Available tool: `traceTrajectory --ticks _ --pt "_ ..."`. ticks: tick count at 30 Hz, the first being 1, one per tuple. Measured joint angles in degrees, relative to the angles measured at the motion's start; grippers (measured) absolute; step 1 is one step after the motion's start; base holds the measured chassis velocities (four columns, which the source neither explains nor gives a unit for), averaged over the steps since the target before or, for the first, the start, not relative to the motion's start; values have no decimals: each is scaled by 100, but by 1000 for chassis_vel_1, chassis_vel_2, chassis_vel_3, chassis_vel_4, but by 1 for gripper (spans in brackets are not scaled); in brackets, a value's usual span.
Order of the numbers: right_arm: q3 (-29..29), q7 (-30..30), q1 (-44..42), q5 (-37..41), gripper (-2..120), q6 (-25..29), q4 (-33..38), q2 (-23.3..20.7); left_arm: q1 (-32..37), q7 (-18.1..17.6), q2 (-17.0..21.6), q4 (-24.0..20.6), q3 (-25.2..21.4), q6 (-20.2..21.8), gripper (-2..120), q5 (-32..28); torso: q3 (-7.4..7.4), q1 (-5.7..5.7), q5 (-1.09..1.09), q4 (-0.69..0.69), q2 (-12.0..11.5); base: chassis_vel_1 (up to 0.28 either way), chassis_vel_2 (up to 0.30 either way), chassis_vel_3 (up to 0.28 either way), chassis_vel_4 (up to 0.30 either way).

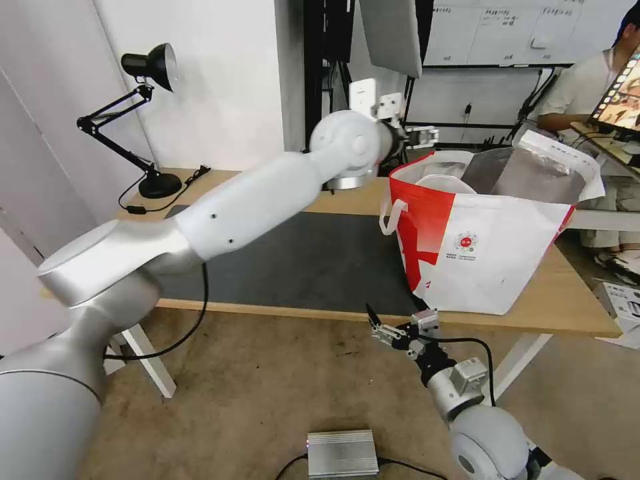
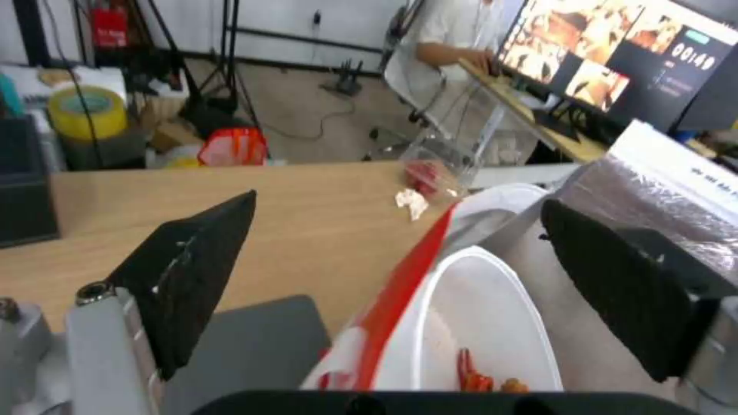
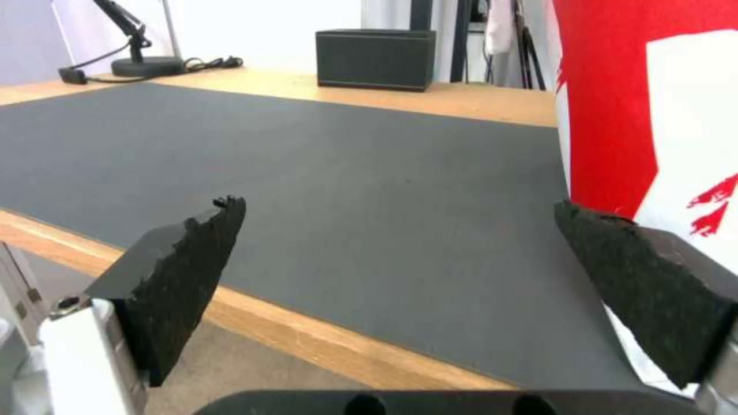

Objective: Pick up the trash from the table and place it into the takeout bag.

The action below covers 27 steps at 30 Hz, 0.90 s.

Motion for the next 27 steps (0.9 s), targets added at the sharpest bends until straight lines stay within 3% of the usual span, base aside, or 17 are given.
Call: traceTrajectory --ticks 11,19,27 --pt "0 0 0 0 100 0 0 0 901 2 1154 -1150 -728 -23 100 105 0 0 -2 0 0 0 0 0 0" --pt "0 0 0 0 100 0 0 0 1777 0 1774 -1732 -1341 -27 100 225 0 -1 -1 1 -1 0 0 0 0" --pt "0 0 0 0 100 0 0 0 2764 75 2114 -2150 -1952 -30 100 662 0 0 0 -1 -1 0 0 0 0"
